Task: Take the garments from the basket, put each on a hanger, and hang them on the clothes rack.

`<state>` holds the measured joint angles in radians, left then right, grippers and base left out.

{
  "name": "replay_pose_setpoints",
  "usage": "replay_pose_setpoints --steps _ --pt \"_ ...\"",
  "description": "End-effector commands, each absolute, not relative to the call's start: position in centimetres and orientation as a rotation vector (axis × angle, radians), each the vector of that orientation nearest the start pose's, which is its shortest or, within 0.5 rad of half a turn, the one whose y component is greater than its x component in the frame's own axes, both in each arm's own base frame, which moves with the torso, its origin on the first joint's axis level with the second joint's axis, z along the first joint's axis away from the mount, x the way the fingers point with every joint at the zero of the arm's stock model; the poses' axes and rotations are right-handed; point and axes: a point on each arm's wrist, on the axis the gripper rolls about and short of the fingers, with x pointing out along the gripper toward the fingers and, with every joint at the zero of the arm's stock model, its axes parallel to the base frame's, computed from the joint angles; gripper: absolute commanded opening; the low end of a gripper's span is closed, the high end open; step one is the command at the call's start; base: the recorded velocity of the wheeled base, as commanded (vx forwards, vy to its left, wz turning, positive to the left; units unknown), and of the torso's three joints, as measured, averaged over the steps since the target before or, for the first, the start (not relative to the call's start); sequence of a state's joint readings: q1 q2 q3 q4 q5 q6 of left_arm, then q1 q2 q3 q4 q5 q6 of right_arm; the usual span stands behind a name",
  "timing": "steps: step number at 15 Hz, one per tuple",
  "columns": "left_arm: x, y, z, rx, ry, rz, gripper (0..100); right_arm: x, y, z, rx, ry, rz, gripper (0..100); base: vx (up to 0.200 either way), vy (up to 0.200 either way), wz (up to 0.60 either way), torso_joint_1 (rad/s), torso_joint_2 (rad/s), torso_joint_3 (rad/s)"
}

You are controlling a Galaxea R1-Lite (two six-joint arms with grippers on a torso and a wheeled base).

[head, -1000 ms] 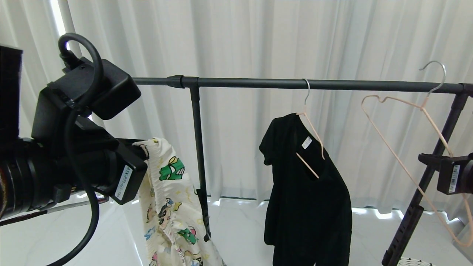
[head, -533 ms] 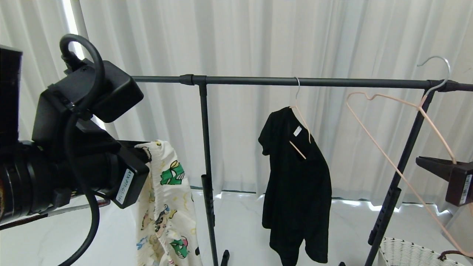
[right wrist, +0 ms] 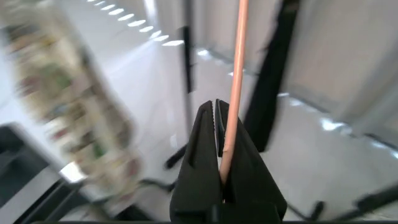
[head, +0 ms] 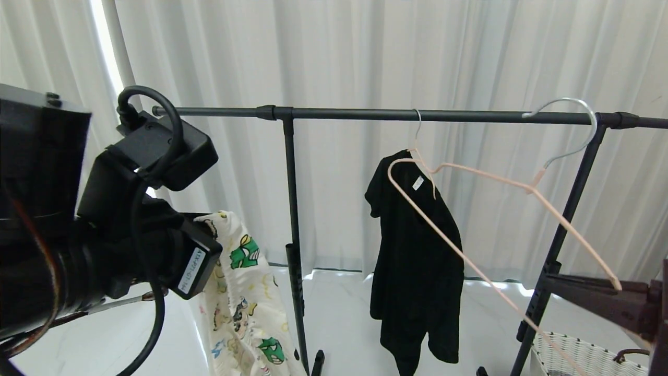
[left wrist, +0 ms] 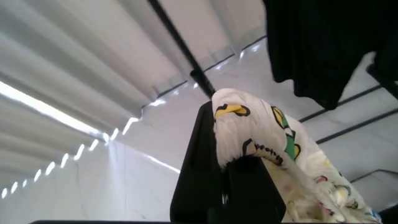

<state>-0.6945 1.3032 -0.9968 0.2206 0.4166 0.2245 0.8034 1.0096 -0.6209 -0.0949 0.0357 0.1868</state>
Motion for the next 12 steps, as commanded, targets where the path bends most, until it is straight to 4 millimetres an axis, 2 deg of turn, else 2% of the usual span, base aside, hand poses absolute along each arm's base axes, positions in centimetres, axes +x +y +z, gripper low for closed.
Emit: replay_pose_setpoints --steps 1,6,12 --pt "17.5 -13.0 24.7 0.455 0.481 -0.247 0 7.1 10.8 21.3 0.062 0.463 0.960 0 0.000 0.000 0.00 0.000 0.00 0.000" --pt "19.8 -14.8 23.8 0.355 0.530 -0.180 0 4.6 12.6 20.8 0.084 0.564 1.150 0 0.000 0.000 0.00 0.000 0.00 0.000" --pt "21.9 -14.4 22.6 0.351 0.585 -0.113 0 4.4 13.7 20.4 0.056 0.605 1.206 0 0.000 0.000 0.00 0.000 0.00 0.000"
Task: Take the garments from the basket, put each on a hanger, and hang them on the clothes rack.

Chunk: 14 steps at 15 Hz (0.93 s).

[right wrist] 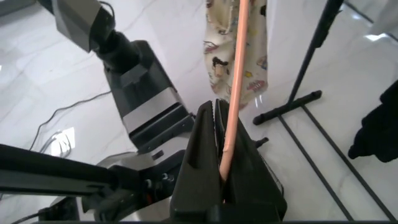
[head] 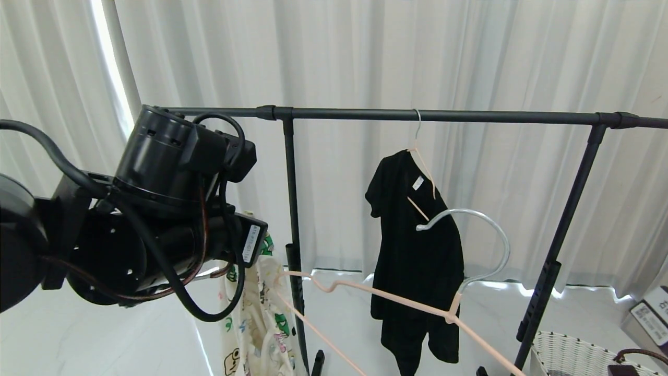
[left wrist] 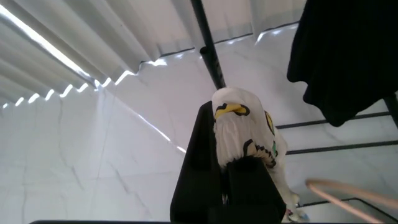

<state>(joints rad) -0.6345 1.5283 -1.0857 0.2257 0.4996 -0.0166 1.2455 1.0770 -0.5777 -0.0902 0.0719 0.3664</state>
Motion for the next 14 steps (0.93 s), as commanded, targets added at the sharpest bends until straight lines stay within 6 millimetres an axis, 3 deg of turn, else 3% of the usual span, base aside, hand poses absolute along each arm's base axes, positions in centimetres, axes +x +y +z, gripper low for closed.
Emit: replay_pose_setpoints --steps 1,9,14 --pt "22.0 -14.4 22.5 0.343 0.587 -0.109 0 4.4 13.7 20.5 0.060 0.607 1.217 0 0.000 0.000 0.00 0.000 0.00 0.000" --pt "22.3 -14.6 21.8 0.276 0.613 -0.079 0 5.2 16.1 20.2 0.067 0.599 1.221 0 0.000 0.000 0.00 0.000 0.00 0.000" --pt "22.2 -14.6 22.0 0.275 0.610 -0.081 0 7.3 18.6 19.4 0.101 0.558 1.171 0 0.000 0.000 0.00 0.000 0.00 0.000"
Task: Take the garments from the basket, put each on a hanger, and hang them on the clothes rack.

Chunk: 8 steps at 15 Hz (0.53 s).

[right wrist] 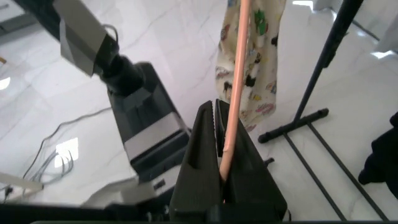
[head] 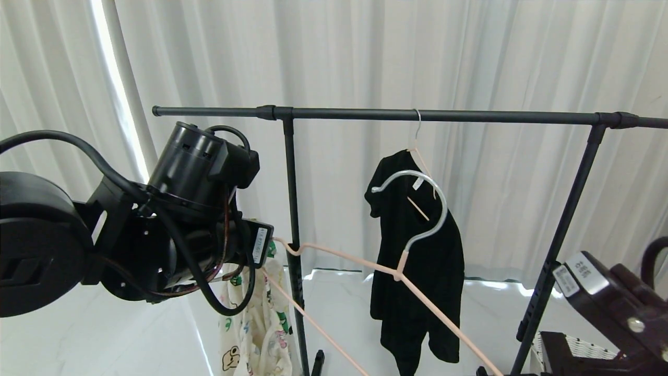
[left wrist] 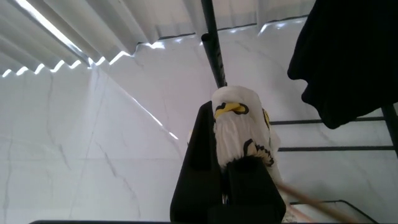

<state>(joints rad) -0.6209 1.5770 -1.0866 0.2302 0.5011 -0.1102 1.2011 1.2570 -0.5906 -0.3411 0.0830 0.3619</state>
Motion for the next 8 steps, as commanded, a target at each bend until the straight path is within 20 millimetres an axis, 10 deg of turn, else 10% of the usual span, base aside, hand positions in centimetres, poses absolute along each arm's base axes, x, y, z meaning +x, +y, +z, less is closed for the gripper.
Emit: replay_pose_setpoints --steps 1,8 --pt "22.2 -14.6 22.0 0.274 0.609 -0.082 0 7.5 18.9 19.3 0.103 0.556 1.170 0 0.000 0.000 0.00 0.000 0.00 0.000" --pt "19.3 -15.9 23.9 0.263 0.536 -0.200 0 8.7 21.8 17.6 0.085 0.584 1.160 0 0.000 0.000 0.00 0.000 0.00 0.000"
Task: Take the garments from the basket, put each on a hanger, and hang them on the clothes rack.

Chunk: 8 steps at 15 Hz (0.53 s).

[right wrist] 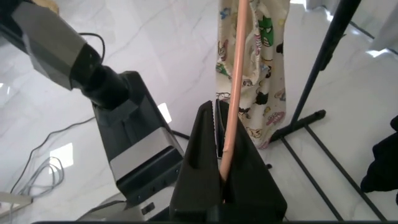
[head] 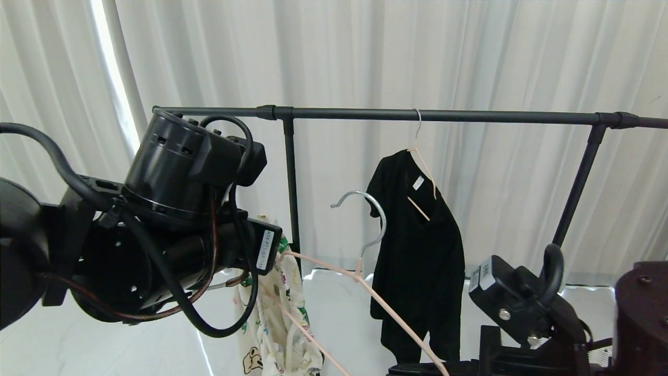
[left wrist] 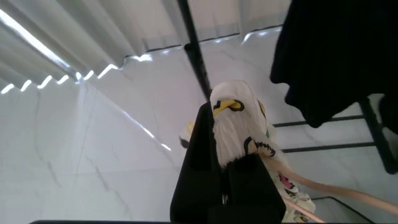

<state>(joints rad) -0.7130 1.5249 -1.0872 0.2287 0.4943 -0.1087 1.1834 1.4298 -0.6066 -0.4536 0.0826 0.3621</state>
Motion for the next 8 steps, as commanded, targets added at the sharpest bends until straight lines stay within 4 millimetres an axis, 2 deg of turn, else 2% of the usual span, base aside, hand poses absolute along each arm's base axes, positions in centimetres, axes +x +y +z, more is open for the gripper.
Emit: replay_pose_setpoints --steps 1,6,8 --pt "18.5 -16.4 24.4 0.260 0.518 -0.246 0 8.9 22.3 17.5 0.085 0.590 1.158 0 0.000 0.000 0.00 0.000 0.00 0.000" --pt "16.1 -18.8 26.7 0.235 0.439 -0.404 0 10.0 24.5 17.2 0.086 0.565 1.090 0 0.000 0.000 0.00 0.000 0.00 0.000" --pt "15.8 -19.2 26.9 0.237 0.430 -0.423 0 10.2 25.0 17.2 0.092 0.548 1.076 0 0.000 0.000 0.00 0.000 0.00 0.000"
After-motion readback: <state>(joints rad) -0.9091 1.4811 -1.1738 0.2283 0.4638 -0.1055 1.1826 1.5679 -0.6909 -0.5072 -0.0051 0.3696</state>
